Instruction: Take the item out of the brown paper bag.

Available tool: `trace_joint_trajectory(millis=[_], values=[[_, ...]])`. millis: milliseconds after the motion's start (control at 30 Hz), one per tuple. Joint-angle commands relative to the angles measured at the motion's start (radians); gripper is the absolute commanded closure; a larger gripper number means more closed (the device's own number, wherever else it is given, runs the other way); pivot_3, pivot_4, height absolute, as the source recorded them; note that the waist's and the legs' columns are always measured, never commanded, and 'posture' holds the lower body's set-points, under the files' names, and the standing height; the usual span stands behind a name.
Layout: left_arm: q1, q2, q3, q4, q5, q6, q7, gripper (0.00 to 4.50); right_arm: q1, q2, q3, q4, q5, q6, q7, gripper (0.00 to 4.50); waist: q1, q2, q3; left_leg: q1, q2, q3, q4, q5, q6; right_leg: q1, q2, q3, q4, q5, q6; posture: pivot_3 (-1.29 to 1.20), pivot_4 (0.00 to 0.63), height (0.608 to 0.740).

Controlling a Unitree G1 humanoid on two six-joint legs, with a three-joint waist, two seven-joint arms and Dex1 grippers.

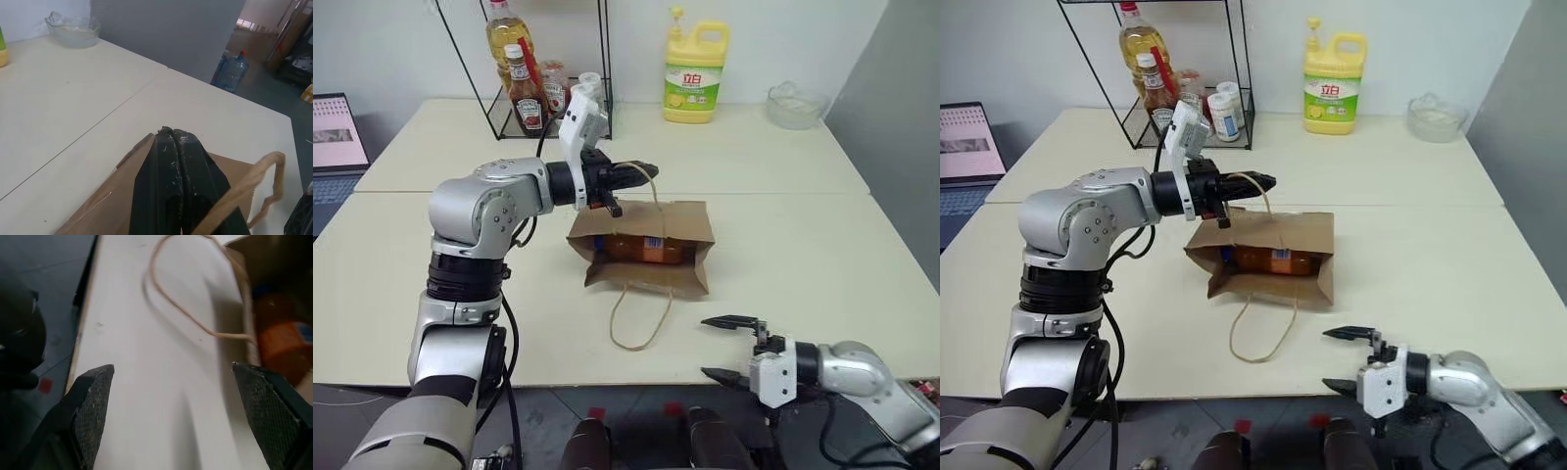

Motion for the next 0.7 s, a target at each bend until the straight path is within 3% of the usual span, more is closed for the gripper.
trace_joint_trajectory(millis=[33, 233, 367, 700], values=[[-0.015, 0.004, 0.011, -0.009, 0.000, -0.032, -0.009, 4.50, -0.076, 0.067, -0.071, -0.203, 0.229, 0.358, -0.078, 0.85, -0.003, 0.000, 0.000, 0.000, 0.000, 0.000, 0.000, 0.000, 0.000, 0.000, 0.000, 0.000, 0.001, 0.000, 0.000, 0.00, 0.150, 0.740], [-0.028, -0.008, 0.007, 0.007, 0.007, -0.044, 0.000, 4.50, -0.335, 0.239, -0.022, -0.332, 0.677, 0.900, -0.159, 2.94, 0.005, 0.000, 0.000, -0.001, 0.001, -0.001, 0.000, 0.000, 0.000, -0.001, 0.000, -0.001, 0.001, 0.000, -0.001, 0.00, 0.150, 0.740], [-0.037, -0.011, 0.014, 0.018, 0.010, -0.048, 0.012, 4.50, -0.426, 0.334, 0.022, -0.240, 0.716, 1.000, -0.142, 4.40, 0.010, 0.001, 0.000, -0.005, 0.001, -0.002, -0.001, 0.000, 0.000, -0.005, 0.000, -0.002, 0.001, -0.001, -0.001, 0.00, 0.150, 0.740], [-0.035, -0.004, 0.032, -0.001, -0.002, -0.028, 0.039, 4.50, -0.575, 0.597, 0.122, 0.086, 0.359, 0.837, -0.275, 4.46, 0.003, 0.001, 0.001, -0.014, 0.001, -0.002, 0.000, 0.002, -0.004, -0.016, 0.000, -0.003, 0.005, -0.001, -0.001, 0.00, 0.150, 0.740]])
